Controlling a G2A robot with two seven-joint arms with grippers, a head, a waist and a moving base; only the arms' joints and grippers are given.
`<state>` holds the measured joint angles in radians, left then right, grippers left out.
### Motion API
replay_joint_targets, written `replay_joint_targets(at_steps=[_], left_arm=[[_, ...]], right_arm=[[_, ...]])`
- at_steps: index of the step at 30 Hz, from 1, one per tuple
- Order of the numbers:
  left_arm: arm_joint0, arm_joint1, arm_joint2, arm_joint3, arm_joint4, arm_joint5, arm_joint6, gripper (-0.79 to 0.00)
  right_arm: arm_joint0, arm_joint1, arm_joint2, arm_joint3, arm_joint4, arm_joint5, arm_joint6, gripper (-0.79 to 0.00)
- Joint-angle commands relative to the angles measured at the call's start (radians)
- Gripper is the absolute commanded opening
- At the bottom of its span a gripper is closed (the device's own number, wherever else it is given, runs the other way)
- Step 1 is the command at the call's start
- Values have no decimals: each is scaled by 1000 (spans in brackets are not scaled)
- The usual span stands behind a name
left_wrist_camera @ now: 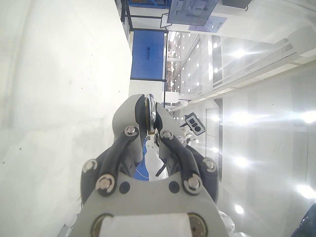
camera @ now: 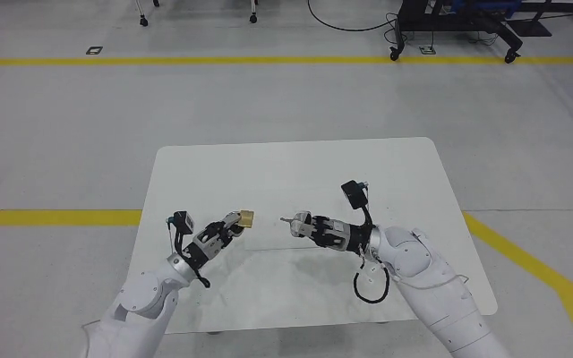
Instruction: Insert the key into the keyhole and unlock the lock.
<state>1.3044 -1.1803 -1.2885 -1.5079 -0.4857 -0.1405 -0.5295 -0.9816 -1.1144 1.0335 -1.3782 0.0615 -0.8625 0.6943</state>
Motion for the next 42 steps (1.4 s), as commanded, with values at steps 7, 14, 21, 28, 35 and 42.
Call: replay_joint_targets(at_steps=[7,14,21,28,35,42], left_arm=[[-15,-18,-14,93,-564,162,-305,-785],[-99,-28,28,298,-737,387,-602,-785],[-197,-47,120,386,-751,496,-783,-785],[-233,-66,147,395,-780,441,-730,-785],[-233,-66,147,395,-780,441,-730,-785],[-194,-60,131,300,-706,321,-722,-785]], right_arm=[[-60,10,82,-97,-270,79,-170,-785],[-175,27,158,-383,-791,283,-281,-785],[-228,34,177,-467,-935,339,-298,-785],[-254,36,205,-455,-884,326,-337,-785],[-254,36,205,-455,-884,326,-337,-785],[-278,40,175,-640,-1296,590,-129,-785]])
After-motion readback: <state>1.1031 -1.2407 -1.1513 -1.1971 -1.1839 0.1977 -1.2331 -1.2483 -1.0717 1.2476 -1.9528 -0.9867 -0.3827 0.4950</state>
